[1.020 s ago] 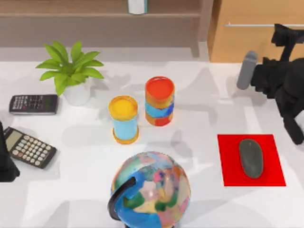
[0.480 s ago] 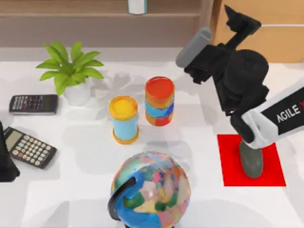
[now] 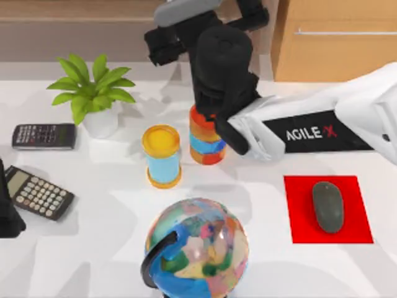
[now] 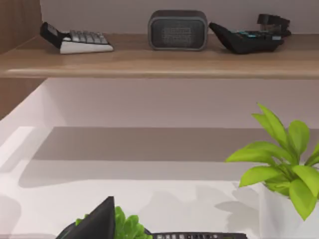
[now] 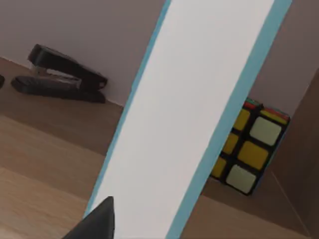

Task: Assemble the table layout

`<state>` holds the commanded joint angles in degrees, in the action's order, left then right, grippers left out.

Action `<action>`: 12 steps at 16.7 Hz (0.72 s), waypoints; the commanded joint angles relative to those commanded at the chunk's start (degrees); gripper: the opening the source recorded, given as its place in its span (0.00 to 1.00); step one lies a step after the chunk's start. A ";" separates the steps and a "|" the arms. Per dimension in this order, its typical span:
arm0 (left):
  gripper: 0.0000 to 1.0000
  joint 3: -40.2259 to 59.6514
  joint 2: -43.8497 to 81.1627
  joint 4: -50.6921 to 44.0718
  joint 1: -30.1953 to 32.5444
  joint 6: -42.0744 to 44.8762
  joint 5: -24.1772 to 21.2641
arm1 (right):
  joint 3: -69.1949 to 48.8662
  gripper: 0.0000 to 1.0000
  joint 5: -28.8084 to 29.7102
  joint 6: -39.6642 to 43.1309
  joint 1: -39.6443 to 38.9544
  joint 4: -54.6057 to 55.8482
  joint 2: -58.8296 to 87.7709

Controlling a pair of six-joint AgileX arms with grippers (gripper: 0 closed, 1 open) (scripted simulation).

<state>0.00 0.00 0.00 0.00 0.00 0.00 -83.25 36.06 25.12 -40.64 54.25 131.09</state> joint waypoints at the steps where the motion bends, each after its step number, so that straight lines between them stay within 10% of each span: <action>1: 1.00 0.00 0.00 0.00 0.00 0.00 0.00 | -3.57 1.00 1.45 -3.96 -0.53 -2.99 1.13; 12: 1.00 0.00 0.00 0.00 0.00 0.00 0.00 | -24.10 1.00 8.68 -24.62 -2.09 -23.47 6.74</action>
<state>0.00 0.00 0.00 0.00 0.00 0.00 -107.35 44.74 0.50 -42.74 30.77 137.83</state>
